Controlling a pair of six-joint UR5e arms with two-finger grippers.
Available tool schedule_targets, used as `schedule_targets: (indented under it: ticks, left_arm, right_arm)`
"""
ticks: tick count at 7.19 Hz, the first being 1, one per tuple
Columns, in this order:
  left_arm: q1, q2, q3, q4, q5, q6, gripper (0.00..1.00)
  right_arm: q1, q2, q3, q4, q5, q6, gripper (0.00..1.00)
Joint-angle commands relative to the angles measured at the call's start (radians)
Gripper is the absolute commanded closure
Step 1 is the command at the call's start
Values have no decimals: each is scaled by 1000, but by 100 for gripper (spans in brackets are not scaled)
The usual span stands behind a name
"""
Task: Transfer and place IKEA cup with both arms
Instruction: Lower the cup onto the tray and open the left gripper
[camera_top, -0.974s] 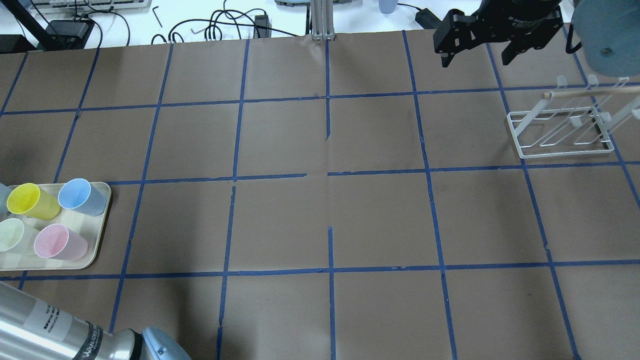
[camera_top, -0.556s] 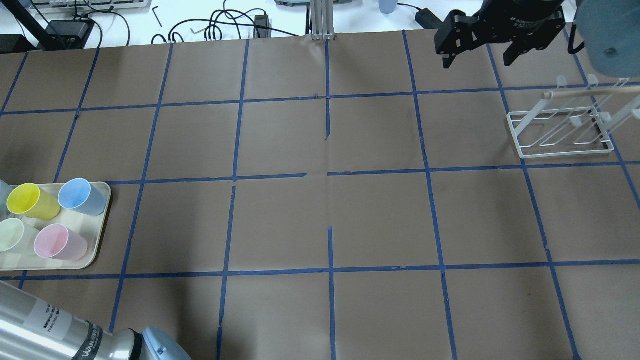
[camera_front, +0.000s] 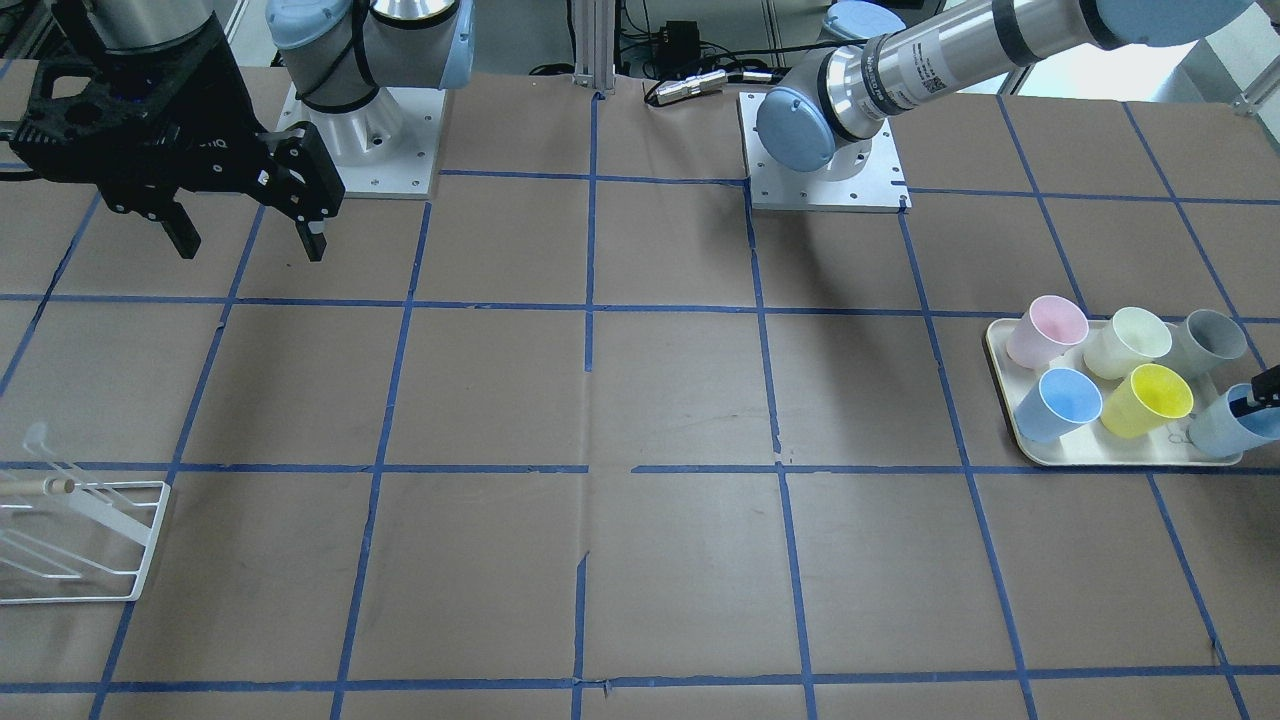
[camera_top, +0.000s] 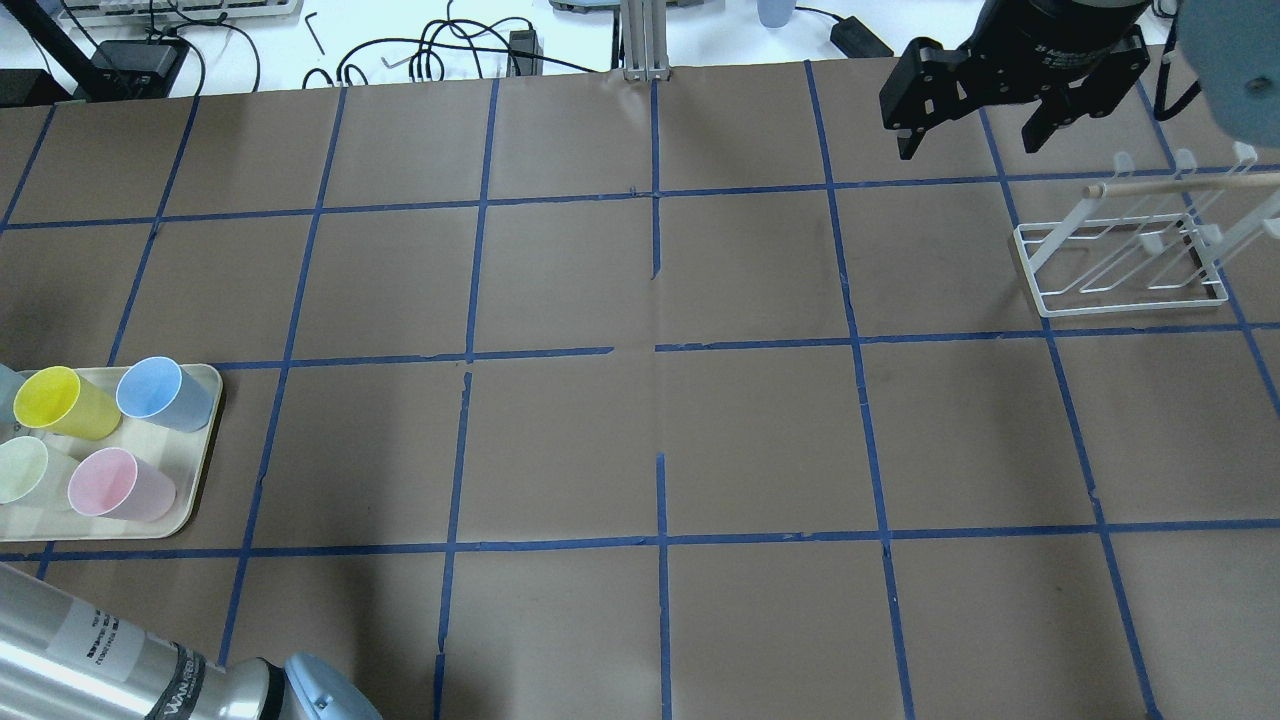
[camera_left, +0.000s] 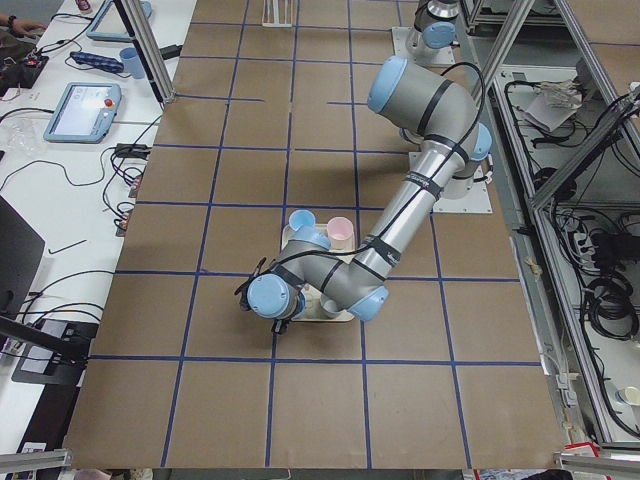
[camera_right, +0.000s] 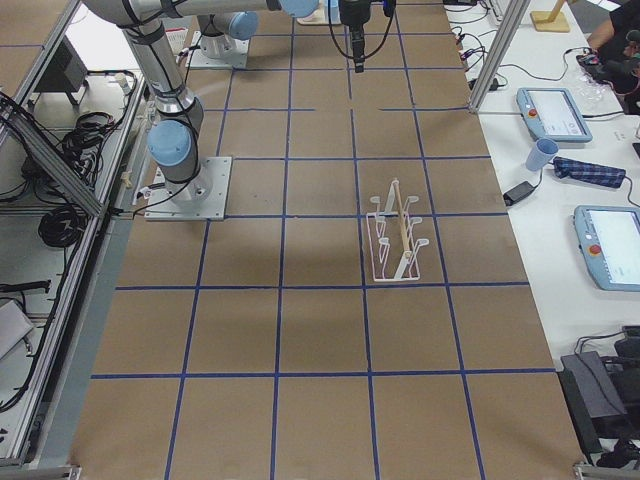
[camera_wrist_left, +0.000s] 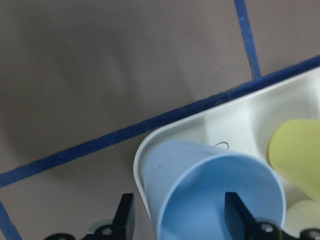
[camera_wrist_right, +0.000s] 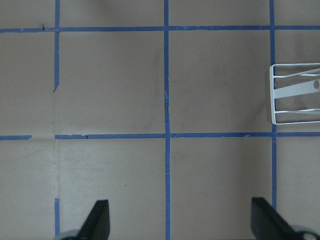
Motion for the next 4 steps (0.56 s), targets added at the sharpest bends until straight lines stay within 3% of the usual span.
schedule_targets:
  ticks: [1,2,4]
  left_arm:
    - [-3,20,7,-8,2,0,31]
    - [-4,28,44,-19,3,0,31]
    - [-36,49,180,-168,12,-6,30]
  right_arm:
    - [0,1,5,2,13,-1,0]
    - [0,3,8,-10,15,2,0]
    - [0,0,8,1,18,7,0]
